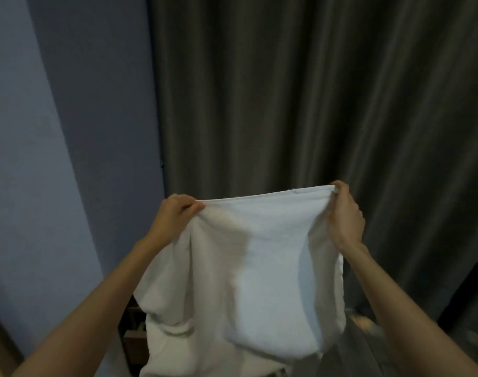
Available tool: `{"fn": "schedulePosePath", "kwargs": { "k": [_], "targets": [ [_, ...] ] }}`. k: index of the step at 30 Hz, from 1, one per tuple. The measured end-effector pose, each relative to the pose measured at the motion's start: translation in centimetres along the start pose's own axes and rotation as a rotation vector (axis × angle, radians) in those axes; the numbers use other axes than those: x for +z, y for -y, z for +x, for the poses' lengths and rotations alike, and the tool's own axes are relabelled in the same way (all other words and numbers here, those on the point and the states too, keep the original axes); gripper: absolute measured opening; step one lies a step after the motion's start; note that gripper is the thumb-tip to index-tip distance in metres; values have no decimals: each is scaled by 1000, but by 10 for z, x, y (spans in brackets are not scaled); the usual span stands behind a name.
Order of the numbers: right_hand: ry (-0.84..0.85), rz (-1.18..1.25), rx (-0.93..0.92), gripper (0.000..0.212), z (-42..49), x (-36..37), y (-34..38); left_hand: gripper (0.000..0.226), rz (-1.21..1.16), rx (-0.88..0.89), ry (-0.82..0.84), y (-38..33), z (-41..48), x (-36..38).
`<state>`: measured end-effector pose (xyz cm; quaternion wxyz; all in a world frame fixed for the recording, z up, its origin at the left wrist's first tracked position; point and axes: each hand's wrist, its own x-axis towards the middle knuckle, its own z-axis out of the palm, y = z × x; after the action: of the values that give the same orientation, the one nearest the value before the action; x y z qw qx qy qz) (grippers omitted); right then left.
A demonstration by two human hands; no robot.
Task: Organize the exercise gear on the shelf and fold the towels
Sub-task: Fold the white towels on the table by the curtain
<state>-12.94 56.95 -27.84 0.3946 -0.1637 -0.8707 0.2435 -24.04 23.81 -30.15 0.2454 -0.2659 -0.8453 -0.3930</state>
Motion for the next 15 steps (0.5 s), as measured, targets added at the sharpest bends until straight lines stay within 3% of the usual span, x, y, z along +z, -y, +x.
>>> {"fn": "schedulePosePath", "kwargs": {
  "k": [7, 11, 15],
  "targets": [
    [-25, -2, -47, 32, -7, 5, -2, 33, 255, -121, -58, 6, -2, 7],
    [-9, 62, 1, 32, -5, 6, -4, 31, -51, -258, -63, -3, -3, 10],
    [51, 43, 159, 29, -7, 10, -13, 25, -48, -138, -30, -22, -7, 11]
  ]
}}
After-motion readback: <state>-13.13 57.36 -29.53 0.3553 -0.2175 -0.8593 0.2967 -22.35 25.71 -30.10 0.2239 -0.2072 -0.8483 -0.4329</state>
